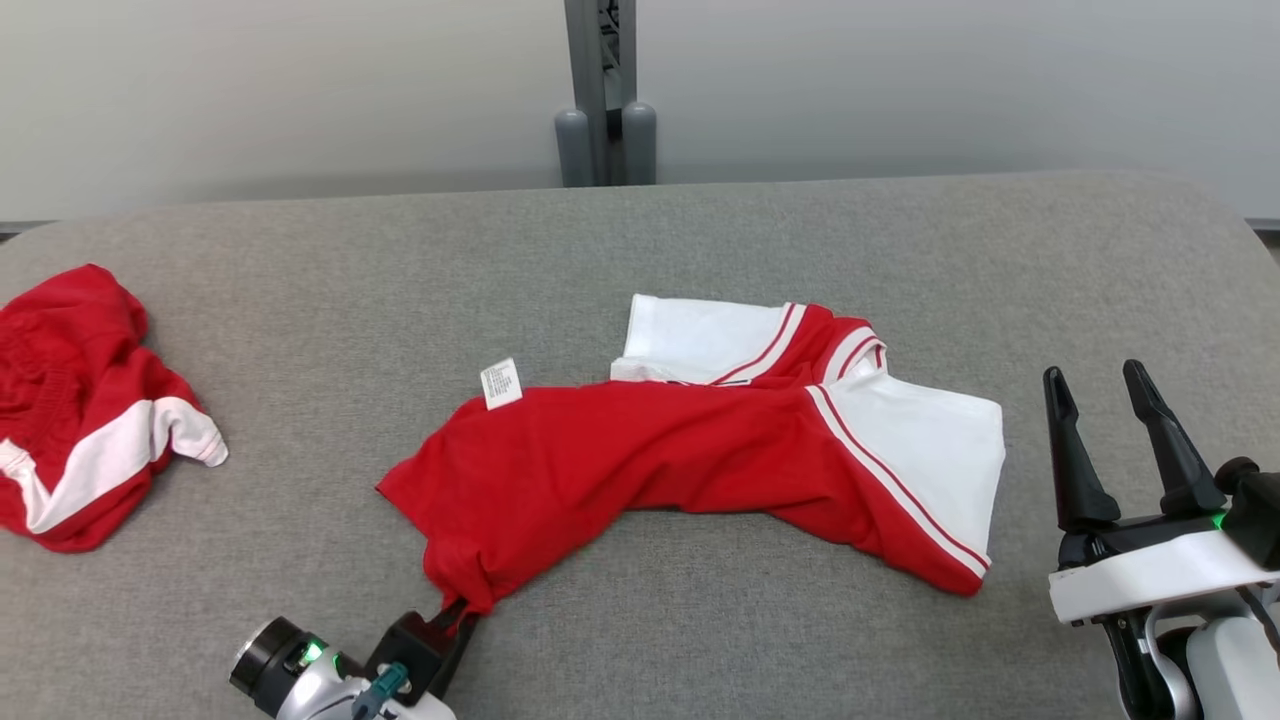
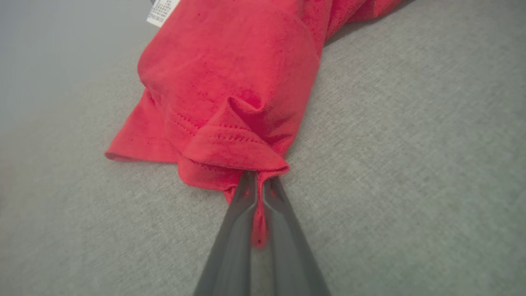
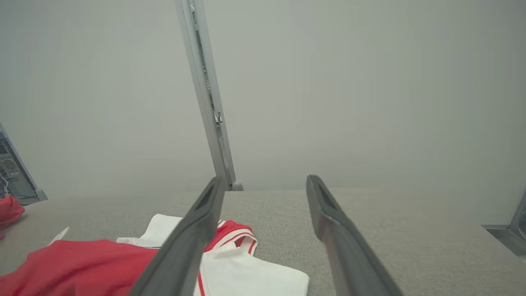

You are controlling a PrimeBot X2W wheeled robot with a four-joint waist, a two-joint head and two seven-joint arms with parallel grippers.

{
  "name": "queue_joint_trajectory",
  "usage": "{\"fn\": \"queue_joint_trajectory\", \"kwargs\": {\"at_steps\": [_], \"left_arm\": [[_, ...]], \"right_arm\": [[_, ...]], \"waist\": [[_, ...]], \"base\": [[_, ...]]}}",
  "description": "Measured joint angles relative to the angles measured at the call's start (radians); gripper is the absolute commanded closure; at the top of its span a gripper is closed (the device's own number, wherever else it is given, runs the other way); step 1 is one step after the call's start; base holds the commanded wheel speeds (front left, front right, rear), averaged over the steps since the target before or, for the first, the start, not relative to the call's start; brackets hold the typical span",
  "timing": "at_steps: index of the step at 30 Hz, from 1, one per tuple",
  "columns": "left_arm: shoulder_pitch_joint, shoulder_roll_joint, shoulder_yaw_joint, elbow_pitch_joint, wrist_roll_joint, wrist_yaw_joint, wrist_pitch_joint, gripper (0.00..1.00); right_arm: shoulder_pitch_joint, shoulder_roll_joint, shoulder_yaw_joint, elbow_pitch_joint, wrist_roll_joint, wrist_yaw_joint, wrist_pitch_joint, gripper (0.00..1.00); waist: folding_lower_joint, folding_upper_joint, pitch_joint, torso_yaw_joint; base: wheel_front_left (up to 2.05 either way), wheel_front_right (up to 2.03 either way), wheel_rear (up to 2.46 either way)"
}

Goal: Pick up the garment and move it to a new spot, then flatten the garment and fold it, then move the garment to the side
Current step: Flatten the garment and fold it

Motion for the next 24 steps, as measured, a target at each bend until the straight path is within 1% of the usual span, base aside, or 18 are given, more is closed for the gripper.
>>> {"fn": "queue_joint_trajectory", "kwargs": {"at_steps": [5, 6, 7, 8, 13, 17, 21, 22, 24], "left_arm": [[-0.001, -0.001, -0.039, 0.052, 0.004, -0.020, -0.002, 1.00], [-0.002, -0.006, -0.043, 0.065, 0.001, -0.024, -0.002, 0.95], [-0.003, -0.010, -0.046, 0.073, -0.002, -0.026, -0.002, 0.52], [-0.004, -0.014, -0.046, 0.077, -0.006, -0.027, -0.002, 0.00], [-0.004, -0.023, -0.025, 0.081, -0.040, -0.025, -0.001, 0.00], [-0.001, -0.014, 0.020, 0.034, -0.075, -0.008, 0.000, 0.00], [0.011, -0.012, 0.094, -0.037, -0.139, 0.002, 0.000, 0.00], [0.019, -0.008, 0.130, -0.072, -0.162, 0.010, 0.000, 0.00], [0.020, -0.007, 0.171, -0.110, -0.187, 0.021, 0.000, 0.00]], "right_arm": [[0.007, 0.003, -0.002, 0.007, -0.002, 0.000, 0.000, 0.00], [0.012, 0.003, -0.001, 0.010, -0.002, 0.000, 0.000, 0.00], [0.017, 0.003, -0.001, 0.013, -0.002, 0.000, 0.000, 0.00], [0.019, 0.003, 0.000, 0.018, -0.002, 0.000, 0.000, 0.00], [0.019, 0.004, 0.004, 0.039, -0.006, 0.000, 0.000, 0.00], [0.024, 0.008, 0.000, 0.042, -0.009, 0.000, 0.000, 0.00], [0.038, 0.011, -0.008, 0.043, -0.009, 0.000, 0.000, 0.00], [0.039, 0.011, -0.012, 0.042, -0.009, 0.000, 0.000, 0.00], [0.040, 0.013, -0.013, 0.040, -0.009, 0.000, 0.000, 0.00]], "waist": [[0.0000, 0.0000, -0.024, 0.018], [0.0000, 0.0000, -0.029, 0.020], [0.0000, 0.0000, -0.033, 0.022], [0.0000, 0.0000, -0.037, 0.024], [0.0000, 0.0000, -0.056, 0.026], [0.0000, 0.0000, -0.066, 0.024], [0.0000, 0.0000, -0.075, 0.022], [0.0000, 0.0000, -0.078, 0.022], [0.0000, 0.0000, -0.079, 0.022]], "base": [[0.00, 0.00, 0.00], [0.00, 0.00, 0.00], [0.00, 0.00, 0.00], [0.00, 0.00, 0.00], [0.00, 0.00, 0.00], [0.00, 0.00, 0.00], [0.00, 0.00, 0.00], [0.00, 0.00, 0.00], [0.00, 0.00, 0.00]]}}
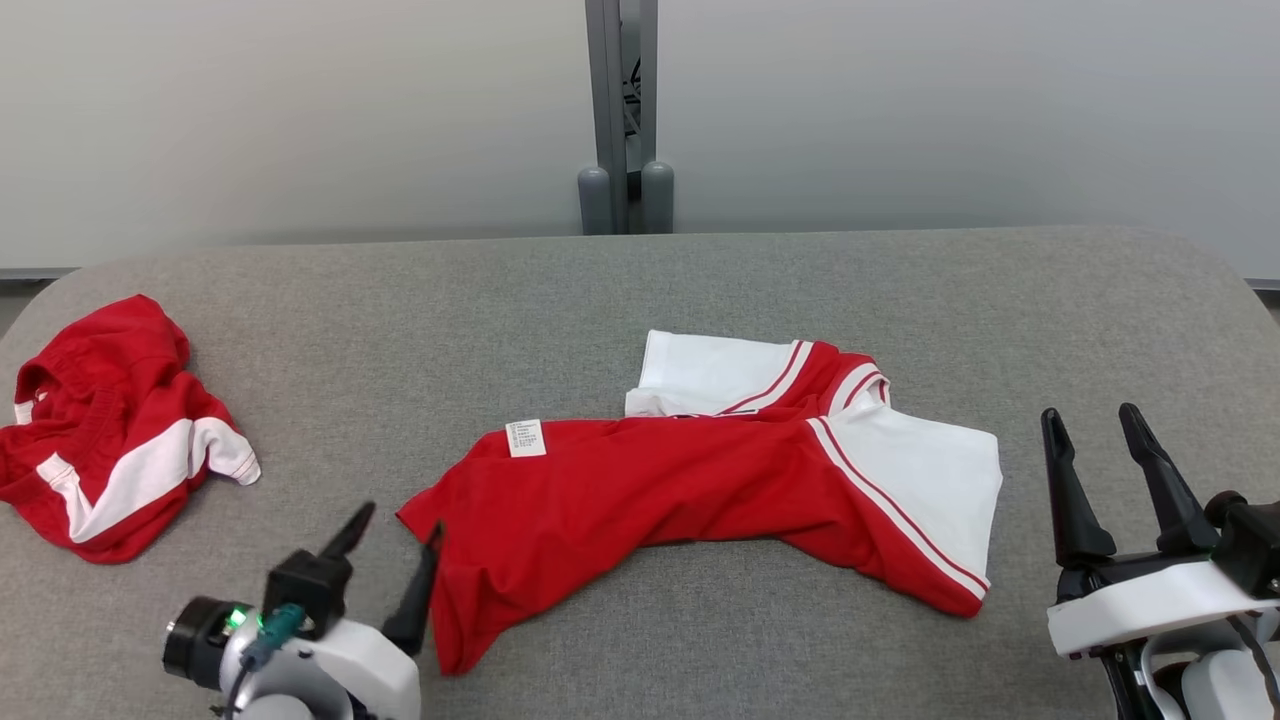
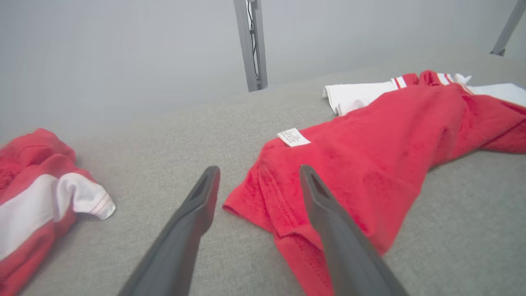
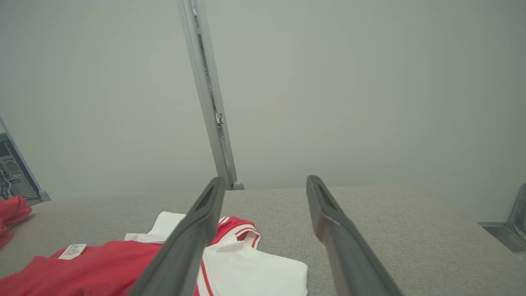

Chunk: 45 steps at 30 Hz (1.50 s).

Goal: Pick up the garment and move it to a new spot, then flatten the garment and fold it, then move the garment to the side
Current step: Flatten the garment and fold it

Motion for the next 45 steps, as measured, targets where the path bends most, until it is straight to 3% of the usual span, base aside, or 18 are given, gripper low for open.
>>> {"fn": "queue_joint_trajectory", "kwargs": {"at_steps": [7, 12, 31, 45], "left_arm": [[-0.025, -0.030, 0.093, -0.074, -0.006, 0.068, 0.000, 0.00], [-0.077, -0.072, 0.126, -0.038, -0.005, 0.092, 0.000, 0.00], [-0.300, -0.129, 0.052, 0.378, 0.038, 0.071, 0.012, 0.00], [-0.354, -0.150, 0.024, 0.476, 0.026, 0.067, 0.004, 0.00]], "right_arm": [[-0.002, 0.001, 0.021, -0.004, -0.004, 0.000, 0.000, 0.00], [-0.028, -0.005, 0.034, -0.014, -0.004, 0.000, 0.000, 0.00], [-0.065, -0.016, 0.051, -0.020, 0.001, 0.000, 0.000, 0.00], [-0.073, -0.011, 0.054, -0.015, 0.001, 0.000, 0.000, 0.00]], "waist": [[-0.0001, 0.0000, 0.015, -0.008], [0.0000, 0.0000, 0.050, -0.023], [0.0000, 0.0000, 0.154, -0.079], [0.0000, 0.0000, 0.165, -0.075]], "base": [[0.00, 0.00, 0.00], [0.00, 0.00, 0.00], [0.00, 0.00, 0.00], [0.00, 0.00, 0.00]]}}
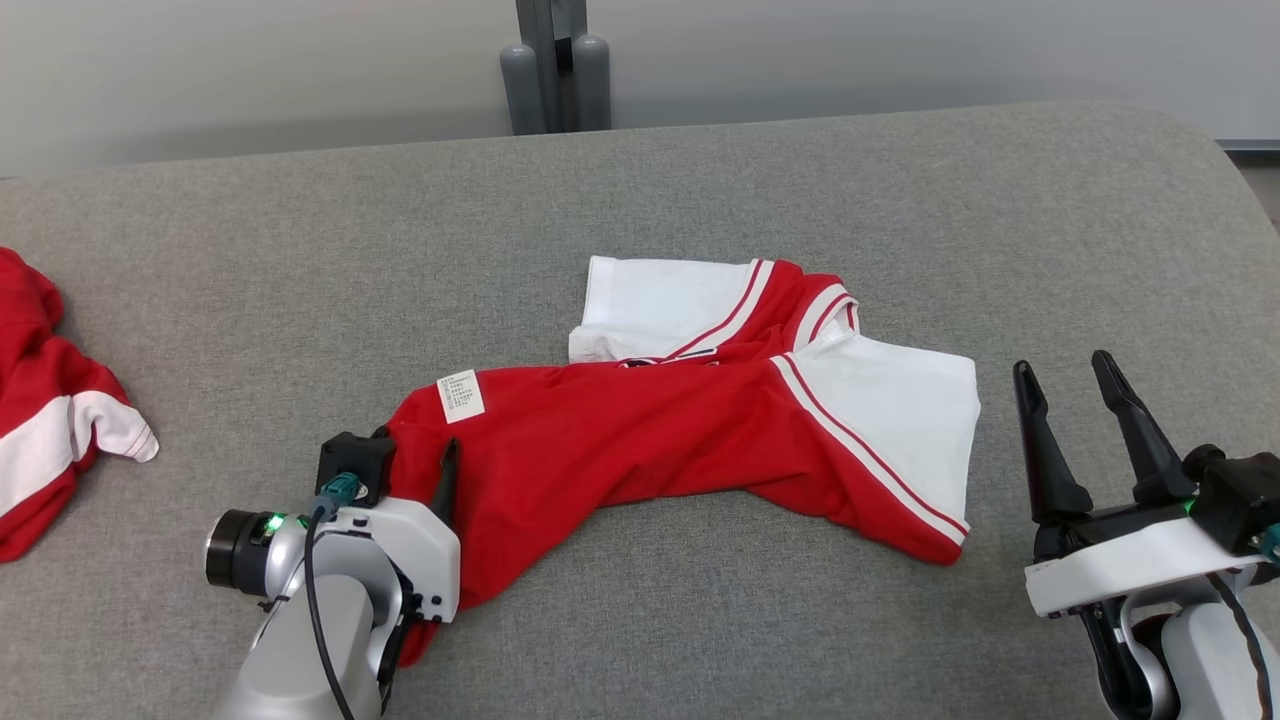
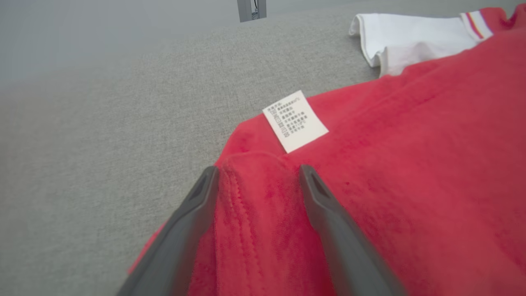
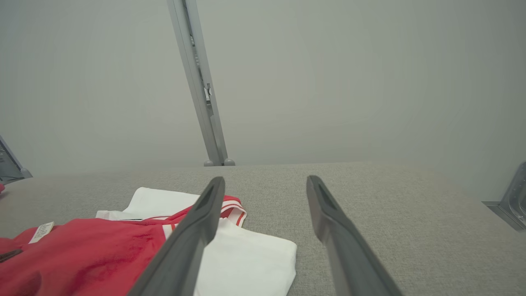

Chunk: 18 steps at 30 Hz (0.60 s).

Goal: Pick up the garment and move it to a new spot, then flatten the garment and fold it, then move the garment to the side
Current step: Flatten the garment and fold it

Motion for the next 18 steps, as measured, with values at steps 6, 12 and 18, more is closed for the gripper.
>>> {"fn": "queue_joint_trajectory", "kwargs": {"at_steps": [6, 12, 18], "left_arm": [[-0.015, -0.003, 0.003, 0.002, -0.015, 0.008, -0.001, 0.80], [-0.014, -0.003, 0.007, -0.012, -0.018, 0.009, -0.002, 1.00], [-0.010, 0.004, 0.014, -0.061, -0.019, 0.019, -0.002, 1.00]], "right_arm": [[0.000, 0.001, 0.000, 0.004, 0.000, 0.000, 0.000, 0.00], [0.000, 0.002, -0.001, 0.005, 0.000, 0.000, 0.000, 0.00], [0.000, 0.003, -0.001, 0.007, 0.000, 0.000, 0.000, 0.00]], "waist": [[0.0000, 0.0000, -0.001, 0.002], [0.0000, 0.0000, -0.006, 0.005], [0.0000, 0.0000, -0.016, 0.009]], "base": [[0.00, 0.00, 0.00], [0.00, 0.00, 0.00], [0.00, 0.00, 0.00]]}}
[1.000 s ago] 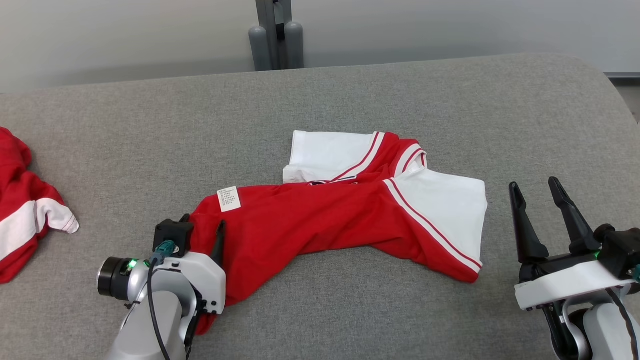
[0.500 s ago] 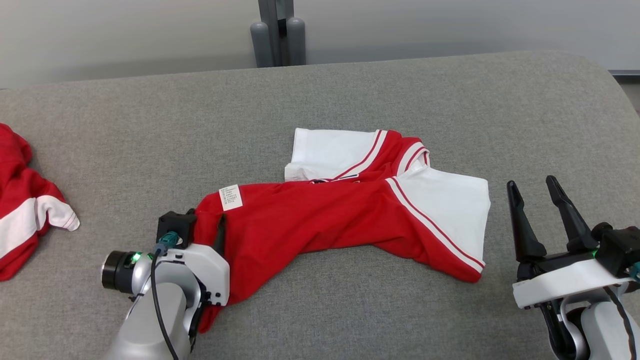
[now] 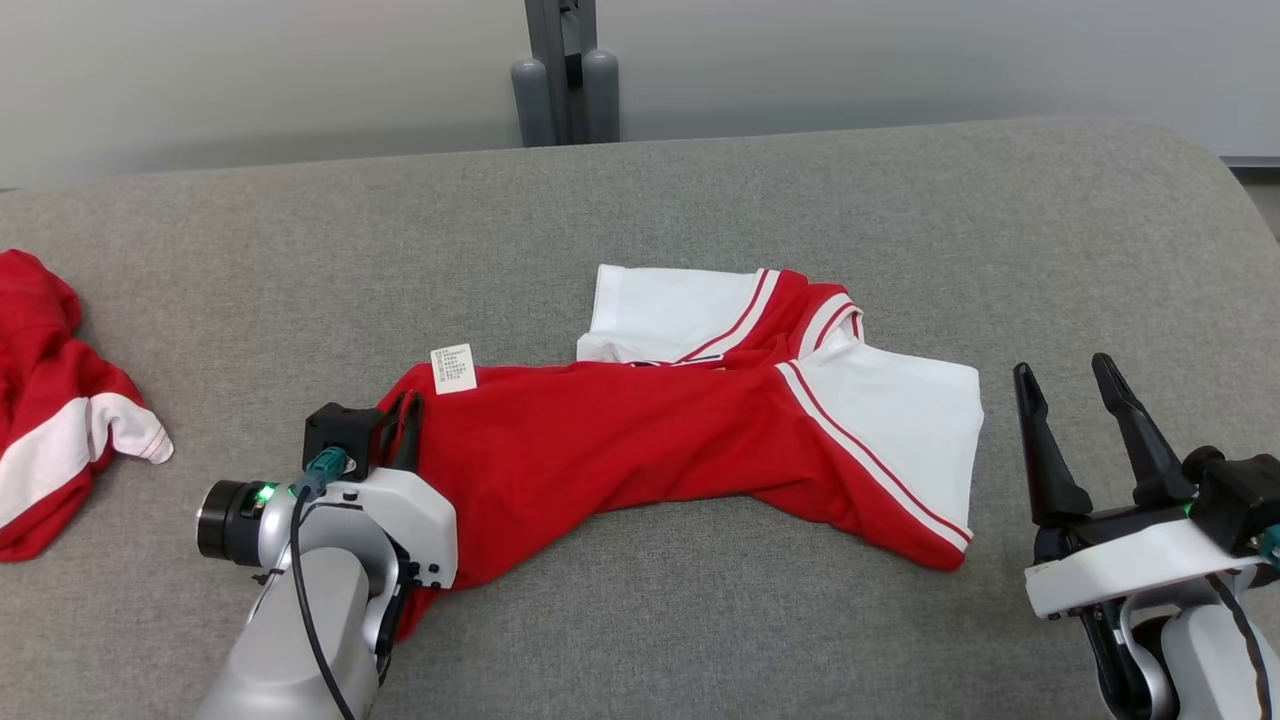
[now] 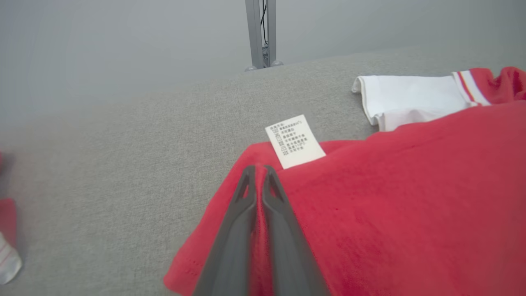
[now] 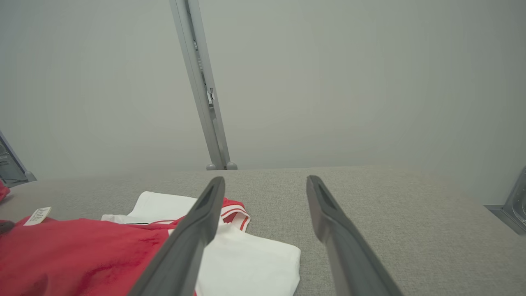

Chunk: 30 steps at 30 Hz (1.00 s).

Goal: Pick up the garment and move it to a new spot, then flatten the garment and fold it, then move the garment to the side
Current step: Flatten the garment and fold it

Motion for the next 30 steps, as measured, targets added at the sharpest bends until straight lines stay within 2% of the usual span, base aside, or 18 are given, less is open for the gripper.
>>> {"fn": "queue_joint_trajectory", "kwargs": {"at_steps": [7, 13, 22, 26, 30], "left_arm": [[0.048, 0.016, 0.010, -0.118, 0.014, 0.021, 0.000, 1.00], [0.060, 0.032, 0.041, -0.271, 0.041, 0.064, 0.000, 1.00], [0.053, 0.032, 0.073, -0.535, 0.140, 0.140, 0.000, 1.00], [0.077, 0.049, 0.045, -0.522, 0.189, 0.142, -0.002, 1.00], [0.144, 0.056, -0.007, -0.380, 0.209, 0.105, -0.002, 1.00]], "right_arm": [[0.009, 0.002, -0.005, 0.006, -0.001, 0.000, 0.000, 0.00], [0.009, 0.004, -0.002, 0.007, -0.002, 0.000, 0.000, 0.00], [0.007, 0.012, 0.006, 0.006, -0.005, 0.000, 0.000, 0.00], [0.007, 0.022, 0.011, 0.005, -0.007, 0.000, 0.000, 0.00], [0.013, 0.029, 0.011, 0.006, -0.007, 0.000, 0.000, 0.00]], "waist": [[0.0000, 0.0000, -0.031, 0.012], [0.0000, 0.0000, -0.053, 0.014], [0.0000, 0.0000, -0.064, -0.008], [0.0000, 0.0000, -0.068, -0.021], [0.0000, 0.0000, -0.075, -0.024]], "base": [[0.00, 0.00, 0.00], [0.00, 0.00, 0.00], [0.00, 0.00, 0.00], [0.00, 0.00, 0.00], [0.00, 0.00, 0.00]]}}
